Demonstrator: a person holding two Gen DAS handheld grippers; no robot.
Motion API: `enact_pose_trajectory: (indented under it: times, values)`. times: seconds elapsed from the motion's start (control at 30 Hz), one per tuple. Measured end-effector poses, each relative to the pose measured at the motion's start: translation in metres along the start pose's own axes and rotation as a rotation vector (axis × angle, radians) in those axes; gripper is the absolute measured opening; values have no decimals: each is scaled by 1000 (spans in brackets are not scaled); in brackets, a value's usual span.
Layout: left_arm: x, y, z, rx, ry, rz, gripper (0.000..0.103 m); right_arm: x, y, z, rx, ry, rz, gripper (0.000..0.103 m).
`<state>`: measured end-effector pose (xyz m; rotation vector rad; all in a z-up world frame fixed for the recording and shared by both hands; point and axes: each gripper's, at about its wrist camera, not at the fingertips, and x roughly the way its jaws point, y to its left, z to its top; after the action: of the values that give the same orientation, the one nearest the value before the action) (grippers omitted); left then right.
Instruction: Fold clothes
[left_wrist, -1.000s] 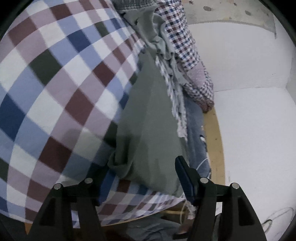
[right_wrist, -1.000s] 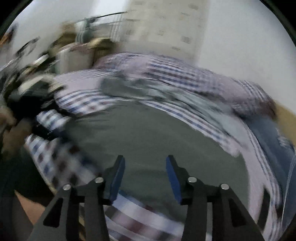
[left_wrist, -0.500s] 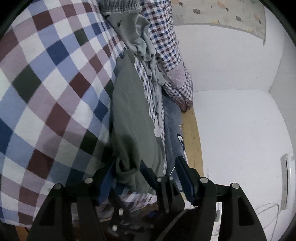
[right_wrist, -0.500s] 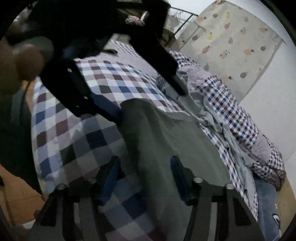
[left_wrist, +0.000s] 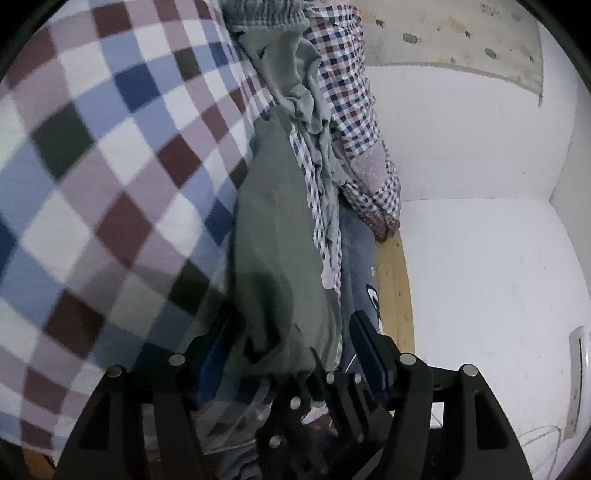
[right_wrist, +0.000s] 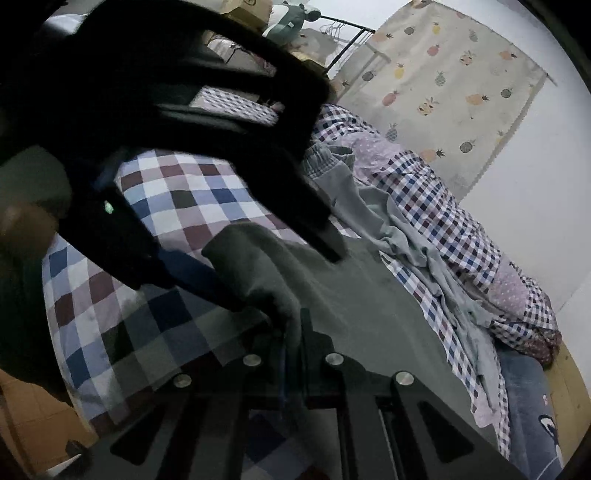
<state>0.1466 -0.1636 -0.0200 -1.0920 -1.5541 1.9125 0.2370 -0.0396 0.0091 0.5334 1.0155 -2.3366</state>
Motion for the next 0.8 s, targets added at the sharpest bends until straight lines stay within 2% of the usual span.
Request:
enact_pose_trajectory:
  times: [0.23, 0.33, 0.4, 0.47, 0.5, 0.6, 0.63, 0.67, 0.8]
  values:
    - [19, -8, 6, 27, -12, 21, 67, -5, -7, -1, 5, -31, 2, 4]
    - [21, -9, 8, 25, -27, 24, 50, -4, -6, -2, -6, -33, -4, 4]
    - [21, -9, 8, 22, -37, 35, 25, -4, -6, -3, -11, -35, -12, 4]
    - [18, -9, 7, 23, -50, 47, 11, -3, -5, -3, -24, -39, -27, 7]
    - [17, -10, 7, 28, -57, 50, 9, -2, -4, -4, -36, -38, -38, 8]
    - [13, -14, 7, 46, -67, 48, 7, -2, 0, -10, -76, -33, -75, 22]
    - [11, -16, 8, 50, -68, 38, 7, -2, 1, -13, -89, -29, -91, 33]
    - [12, -19, 9, 54, -68, 29, 7, -1, 0, -16, -97, -21, -105, 39]
    - [11, -26, 11, 60, -66, 6, 6, 5, -16, -37, -98, 42, -181, 41]
